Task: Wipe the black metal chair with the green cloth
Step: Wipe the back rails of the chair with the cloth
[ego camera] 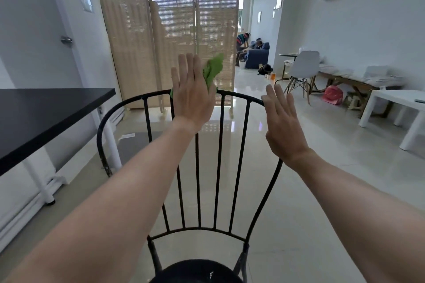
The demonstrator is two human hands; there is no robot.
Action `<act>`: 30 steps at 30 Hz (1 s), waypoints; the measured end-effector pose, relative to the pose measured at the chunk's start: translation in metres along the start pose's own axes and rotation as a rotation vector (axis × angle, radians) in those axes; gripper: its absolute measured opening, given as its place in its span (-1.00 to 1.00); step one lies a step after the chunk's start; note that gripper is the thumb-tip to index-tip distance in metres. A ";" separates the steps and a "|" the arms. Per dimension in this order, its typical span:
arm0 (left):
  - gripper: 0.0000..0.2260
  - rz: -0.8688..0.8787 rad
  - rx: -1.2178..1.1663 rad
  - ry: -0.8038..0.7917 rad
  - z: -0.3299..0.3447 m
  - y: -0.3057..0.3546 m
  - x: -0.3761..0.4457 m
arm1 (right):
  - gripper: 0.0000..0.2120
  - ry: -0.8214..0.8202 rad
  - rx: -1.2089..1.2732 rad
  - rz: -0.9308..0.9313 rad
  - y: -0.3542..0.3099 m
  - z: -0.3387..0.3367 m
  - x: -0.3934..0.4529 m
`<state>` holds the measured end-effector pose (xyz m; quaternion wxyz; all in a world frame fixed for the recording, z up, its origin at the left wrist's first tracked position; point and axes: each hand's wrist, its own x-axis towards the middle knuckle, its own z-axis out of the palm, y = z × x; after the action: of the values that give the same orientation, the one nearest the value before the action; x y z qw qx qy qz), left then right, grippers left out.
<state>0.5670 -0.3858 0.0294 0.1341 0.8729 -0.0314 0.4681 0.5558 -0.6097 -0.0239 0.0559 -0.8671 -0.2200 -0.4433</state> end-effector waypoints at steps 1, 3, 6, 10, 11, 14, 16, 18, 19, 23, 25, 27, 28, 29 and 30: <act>-0.40 0.012 0.015 0.003 0.003 -0.002 -0.005 | -0.26 -0.003 -0.020 -0.003 0.000 0.000 0.001; -0.37 0.034 0.027 0.026 0.002 -0.003 -0.011 | -0.21 -0.014 -0.042 -0.008 0.000 -0.001 0.003; -0.33 0.116 0.048 0.013 -0.003 -0.009 -0.020 | -0.18 -0.019 -0.041 -0.003 0.000 -0.002 0.005; -0.36 0.249 0.144 0.003 -0.001 -0.026 -0.052 | -0.36 0.021 -0.020 0.009 -0.009 -0.009 0.023; -0.37 0.262 0.147 0.003 0.001 -0.029 -0.062 | -0.36 0.041 -0.014 0.018 -0.015 -0.009 0.032; -0.38 0.243 0.090 -0.020 0.008 -0.031 -0.095 | -0.32 0.053 -0.026 0.037 -0.035 -0.005 0.057; -0.37 0.203 0.053 -0.054 0.014 -0.028 -0.123 | -0.38 0.002 -0.085 0.018 -0.043 0.002 0.059; -0.37 0.172 0.049 -0.088 0.022 -0.028 -0.153 | -0.50 -0.026 -0.120 0.015 -0.043 0.007 0.056; -0.37 0.169 0.062 -0.108 0.027 -0.029 -0.169 | -0.53 -0.025 -0.115 0.022 -0.043 0.009 0.054; -0.30 0.188 0.124 -0.270 0.044 -0.037 -0.242 | -0.48 0.004 -0.124 0.003 -0.044 0.009 0.051; -0.28 0.169 0.121 -0.367 0.049 -0.038 -0.277 | -0.44 0.006 -0.145 0.003 -0.046 0.010 0.050; -0.29 0.137 0.113 -0.457 0.052 -0.038 -0.308 | -0.40 0.025 -0.172 0.013 -0.048 0.012 0.049; -0.30 0.123 0.108 -0.517 0.053 -0.038 -0.322 | -0.39 0.033 -0.186 0.014 -0.049 0.013 0.049; -0.31 0.110 0.099 -0.578 0.053 -0.039 -0.334 | -0.39 0.037 -0.194 0.014 -0.050 0.014 0.050; -0.32 0.101 0.079 -0.635 0.052 -0.040 -0.344 | -0.39 0.035 -0.196 0.013 -0.050 0.015 0.050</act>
<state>0.4240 -0.3858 -0.2902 0.0603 0.9772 -0.0966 0.1791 0.5707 -0.5437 0.0018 -0.0223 -0.8619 -0.1689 -0.4776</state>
